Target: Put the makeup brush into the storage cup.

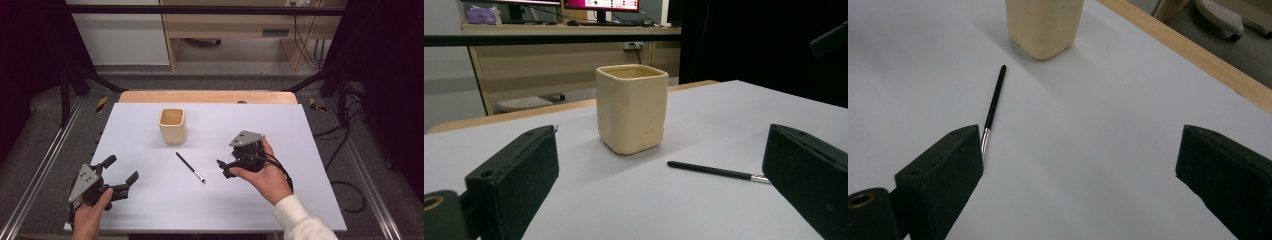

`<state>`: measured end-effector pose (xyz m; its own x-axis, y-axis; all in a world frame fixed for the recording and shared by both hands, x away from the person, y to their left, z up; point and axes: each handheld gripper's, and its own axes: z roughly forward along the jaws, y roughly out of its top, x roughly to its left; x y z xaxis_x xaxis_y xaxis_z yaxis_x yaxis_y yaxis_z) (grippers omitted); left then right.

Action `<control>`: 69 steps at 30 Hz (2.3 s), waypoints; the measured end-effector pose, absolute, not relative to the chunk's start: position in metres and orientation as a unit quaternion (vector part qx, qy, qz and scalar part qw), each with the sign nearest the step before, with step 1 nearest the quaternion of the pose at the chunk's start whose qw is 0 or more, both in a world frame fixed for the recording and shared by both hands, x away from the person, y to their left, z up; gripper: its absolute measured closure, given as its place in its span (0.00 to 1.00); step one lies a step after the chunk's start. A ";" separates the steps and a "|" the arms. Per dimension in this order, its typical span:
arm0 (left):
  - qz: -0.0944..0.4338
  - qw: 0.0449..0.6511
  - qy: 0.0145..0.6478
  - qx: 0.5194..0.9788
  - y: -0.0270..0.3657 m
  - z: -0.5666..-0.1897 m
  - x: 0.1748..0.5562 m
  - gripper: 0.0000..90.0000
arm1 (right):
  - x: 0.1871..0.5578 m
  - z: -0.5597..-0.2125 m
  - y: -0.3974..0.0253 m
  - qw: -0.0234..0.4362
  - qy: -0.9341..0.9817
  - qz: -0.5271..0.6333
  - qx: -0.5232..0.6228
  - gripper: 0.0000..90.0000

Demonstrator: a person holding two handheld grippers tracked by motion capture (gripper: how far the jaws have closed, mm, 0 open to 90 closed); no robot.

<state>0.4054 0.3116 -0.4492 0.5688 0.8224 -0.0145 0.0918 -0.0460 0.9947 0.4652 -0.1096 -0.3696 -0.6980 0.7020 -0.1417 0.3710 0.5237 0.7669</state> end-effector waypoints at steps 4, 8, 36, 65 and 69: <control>0.309 0.593 0.352 0.654 0.314 -0.449 0.406 0.01 | 0.472 -0.371 -0.097 0.217 0.850 0.360 0.319 0.06; 0.316 0.587 0.357 0.654 0.316 -0.448 0.406 0.02 | 0.478 -0.375 -0.086 0.210 0.856 0.348 0.319 0.06; 0.319 0.554 0.329 0.695 0.304 -0.449 0.406 0.02 | 0.507 -0.411 -0.031 0.165 0.882 0.294 0.329 0.07; 0.304 0.559 0.353 0.686 0.310 -0.451 0.410 0.01 | 0.507 -0.422 -0.015 0.182 0.877 0.298 0.330 0.12; 0.304 0.559 0.357 0.684 0.312 -0.451 0.410 0.01 | 0.507 -0.424 -0.013 0.180 0.878 0.295 0.332 0.13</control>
